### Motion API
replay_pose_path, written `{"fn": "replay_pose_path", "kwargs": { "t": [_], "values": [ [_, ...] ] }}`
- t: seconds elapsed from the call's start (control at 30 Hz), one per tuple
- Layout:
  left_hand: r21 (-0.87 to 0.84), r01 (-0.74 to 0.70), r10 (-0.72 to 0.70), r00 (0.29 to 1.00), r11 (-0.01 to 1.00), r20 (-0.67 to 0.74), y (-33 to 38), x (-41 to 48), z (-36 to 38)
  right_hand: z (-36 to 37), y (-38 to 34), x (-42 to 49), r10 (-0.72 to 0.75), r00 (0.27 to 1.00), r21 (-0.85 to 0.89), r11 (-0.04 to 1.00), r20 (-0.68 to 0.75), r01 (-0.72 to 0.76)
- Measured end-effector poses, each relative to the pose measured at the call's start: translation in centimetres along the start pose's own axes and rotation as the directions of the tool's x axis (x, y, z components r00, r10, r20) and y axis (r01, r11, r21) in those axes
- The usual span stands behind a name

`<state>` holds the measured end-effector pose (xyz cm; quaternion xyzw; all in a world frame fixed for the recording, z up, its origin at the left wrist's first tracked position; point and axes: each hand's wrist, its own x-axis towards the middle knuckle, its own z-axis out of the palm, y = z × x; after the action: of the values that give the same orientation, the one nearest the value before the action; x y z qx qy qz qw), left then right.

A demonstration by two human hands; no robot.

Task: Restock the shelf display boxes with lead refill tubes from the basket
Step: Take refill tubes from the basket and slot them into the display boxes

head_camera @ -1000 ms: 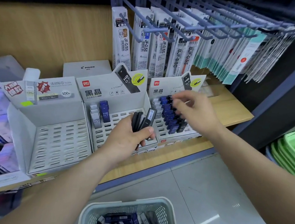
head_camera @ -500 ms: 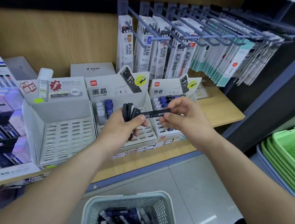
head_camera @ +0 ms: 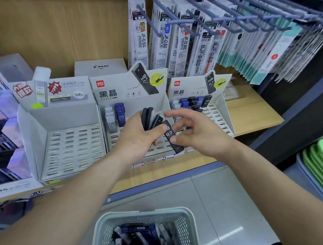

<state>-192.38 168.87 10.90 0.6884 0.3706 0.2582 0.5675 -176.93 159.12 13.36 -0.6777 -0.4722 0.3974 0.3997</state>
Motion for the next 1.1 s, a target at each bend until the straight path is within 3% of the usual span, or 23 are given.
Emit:
{"fn": "replay_pose_path", "kwargs": {
  "t": [0.1,0.17,0.3,0.4,0.67,0.9,1.1],
  "values": [
    [-0.002,0.017,-0.017,1.000,1.000,0.019,-0.2,0.2,0.3,-1.9,0.3,-0.3,-0.015,0.998,-0.001,1.000,-0.060,0.015],
    [-0.016,0.040,-0.040,0.999,0.999,0.034,-0.2,0.2,0.5,-3.8,1.2,-0.3,-0.013,0.979,0.023,1.000,-0.205,0.019],
    [-0.009,0.083,-0.082,0.993,0.997,0.082,-0.5,0.3,0.9,-7.6,3.6,0.8,-0.020,0.852,-0.052,0.999,-0.523,-0.009],
    [-0.014,0.097,-0.096,0.992,0.995,0.088,-0.7,0.4,1.1,-9.7,4.4,2.1,-0.041,0.778,-0.091,0.996,-0.627,-0.022],
    [0.015,0.109,-0.110,0.990,0.994,0.090,-1.0,0.4,0.7,-10.0,6.0,5.1,-0.136,0.791,-0.332,0.939,-0.597,-0.089],
    [0.005,0.135,-0.135,0.987,0.991,0.089,-1.0,0.2,0.3,-9.9,6.8,5.3,-0.149,0.784,-0.421,0.894,-0.603,-0.154],
    [-0.009,0.132,-0.131,0.985,0.991,0.111,-0.8,0.0,0.4,-9.3,6.7,5.5,-0.217,0.811,-0.523,0.843,-0.544,-0.125]
  ]
}}
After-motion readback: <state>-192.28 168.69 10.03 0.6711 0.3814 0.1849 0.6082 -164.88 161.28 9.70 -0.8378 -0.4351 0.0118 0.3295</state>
